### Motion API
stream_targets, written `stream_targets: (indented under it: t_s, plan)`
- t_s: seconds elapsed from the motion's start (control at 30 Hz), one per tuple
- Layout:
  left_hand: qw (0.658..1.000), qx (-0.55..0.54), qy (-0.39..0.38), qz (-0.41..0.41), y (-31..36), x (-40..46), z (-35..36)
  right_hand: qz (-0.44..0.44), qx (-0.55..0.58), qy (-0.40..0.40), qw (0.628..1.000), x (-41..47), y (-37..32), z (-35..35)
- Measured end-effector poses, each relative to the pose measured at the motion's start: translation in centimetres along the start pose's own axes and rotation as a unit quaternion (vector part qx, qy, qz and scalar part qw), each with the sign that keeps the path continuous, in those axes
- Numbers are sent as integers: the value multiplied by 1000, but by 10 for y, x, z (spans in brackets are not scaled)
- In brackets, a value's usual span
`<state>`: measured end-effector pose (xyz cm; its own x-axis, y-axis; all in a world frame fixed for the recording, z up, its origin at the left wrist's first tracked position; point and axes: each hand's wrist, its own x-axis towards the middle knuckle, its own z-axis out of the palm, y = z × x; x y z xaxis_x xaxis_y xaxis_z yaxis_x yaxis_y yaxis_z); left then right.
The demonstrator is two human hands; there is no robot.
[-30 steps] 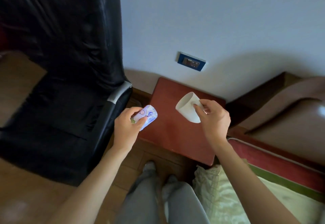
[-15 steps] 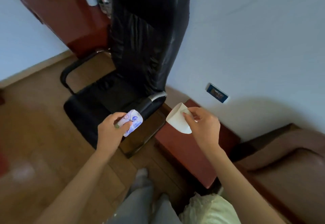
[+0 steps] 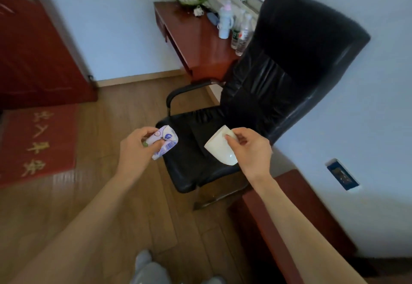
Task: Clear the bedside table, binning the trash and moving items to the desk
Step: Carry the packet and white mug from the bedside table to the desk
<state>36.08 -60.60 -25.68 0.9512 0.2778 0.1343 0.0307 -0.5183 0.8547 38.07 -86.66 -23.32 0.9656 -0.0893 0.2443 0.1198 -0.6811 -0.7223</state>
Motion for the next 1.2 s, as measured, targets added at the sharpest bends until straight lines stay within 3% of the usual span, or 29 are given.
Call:
stream_targets:
  t_s: [0.47, 0.83, 1.2]
  plan:
    - [999, 3, 39, -7, -107, 94, -194, 4, 81, -13, 997, 30, -173, 192]
    - [996, -17, 74, -40, -164, 168, -237, -5, 84, -77, 993, 96, -213, 290]
    - [994, -26, 87, -54, -189, 363, -253, 5, 85, -55, 995, 260, -245, 374]
